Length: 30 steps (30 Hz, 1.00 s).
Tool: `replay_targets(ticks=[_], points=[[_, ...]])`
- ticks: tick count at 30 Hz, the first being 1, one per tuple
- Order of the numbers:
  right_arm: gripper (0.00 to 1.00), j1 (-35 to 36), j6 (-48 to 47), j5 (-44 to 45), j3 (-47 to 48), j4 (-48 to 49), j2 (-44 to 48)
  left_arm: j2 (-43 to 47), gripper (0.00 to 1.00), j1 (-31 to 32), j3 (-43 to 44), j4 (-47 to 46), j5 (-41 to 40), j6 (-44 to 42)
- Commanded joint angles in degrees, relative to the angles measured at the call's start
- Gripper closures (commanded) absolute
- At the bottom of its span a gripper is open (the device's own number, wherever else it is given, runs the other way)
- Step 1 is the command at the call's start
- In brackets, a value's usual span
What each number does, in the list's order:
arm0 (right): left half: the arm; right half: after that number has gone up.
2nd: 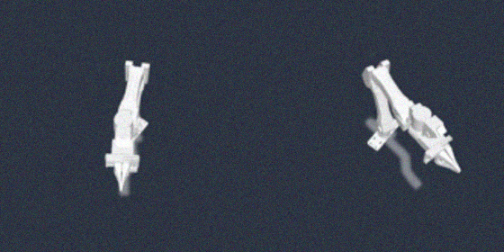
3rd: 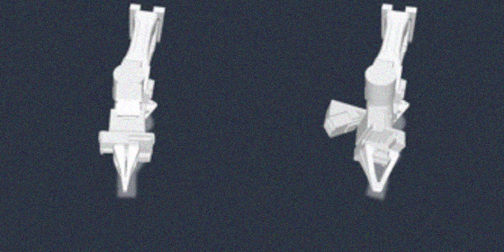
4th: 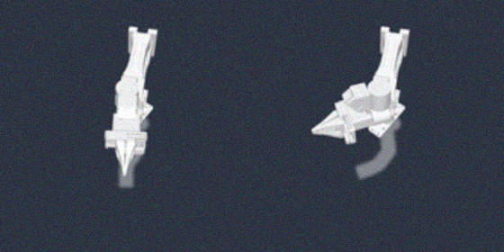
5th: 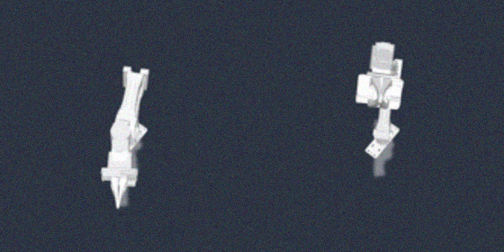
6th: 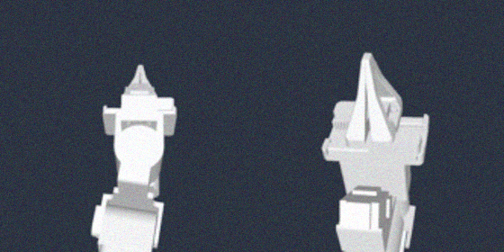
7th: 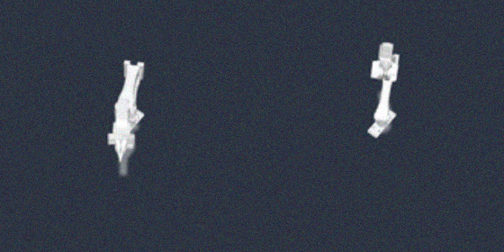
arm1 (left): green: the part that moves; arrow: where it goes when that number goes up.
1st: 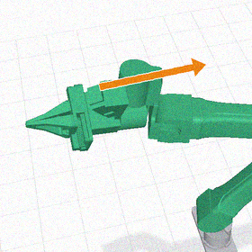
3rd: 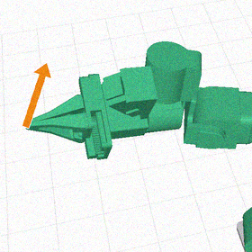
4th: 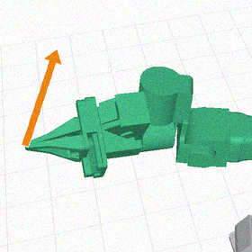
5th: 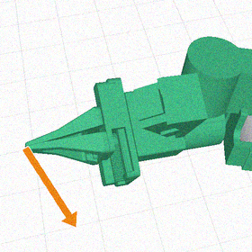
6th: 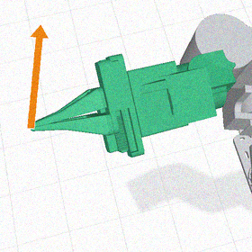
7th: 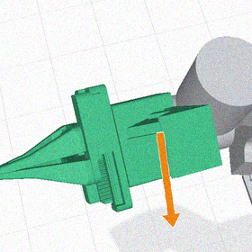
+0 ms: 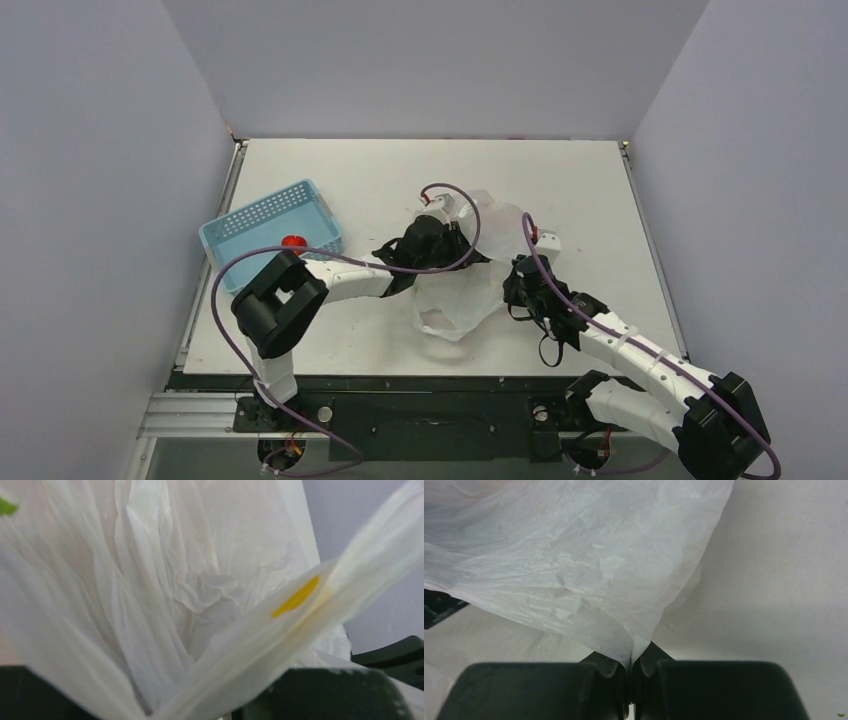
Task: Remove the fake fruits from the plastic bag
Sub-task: Adjust the plastic bag at the center of the board.
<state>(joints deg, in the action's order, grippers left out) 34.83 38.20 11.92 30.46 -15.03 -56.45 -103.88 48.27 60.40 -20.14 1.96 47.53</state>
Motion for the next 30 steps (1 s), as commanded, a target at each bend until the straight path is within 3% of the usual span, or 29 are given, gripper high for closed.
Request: replay_targets(ticks=[1,10,18,24,30], points=[[1.00,-1.0,0.5,0.8,0.2,1.0,0.9,-2.1,0.78,1.1,-0.2,-3.9,2.5,1.1],[1.00,-2.7,6.4,3.0,-4.1,-0.5,-0.3,-2.2,0.78,4.7,-14.7,-15.2,2.0,7.3],[1.00,-4.0,3.1,-1.0,-3.3,0.1,-2.5,-3.9,0.73,5.3,-18.9,-18.9,3.5,8.5],[0.80,-3.4,-0.1,-3.3,-3.3,0.0,2.2,1.9,0.57,5.3,-15.1,-13.1,4.7,4.3],[0.41,-1.9,-1.0,-6.8,-3.7,2.4,2.2,8.3,0.46,4.8,-12.6,-7.6,4.5,1.0]])
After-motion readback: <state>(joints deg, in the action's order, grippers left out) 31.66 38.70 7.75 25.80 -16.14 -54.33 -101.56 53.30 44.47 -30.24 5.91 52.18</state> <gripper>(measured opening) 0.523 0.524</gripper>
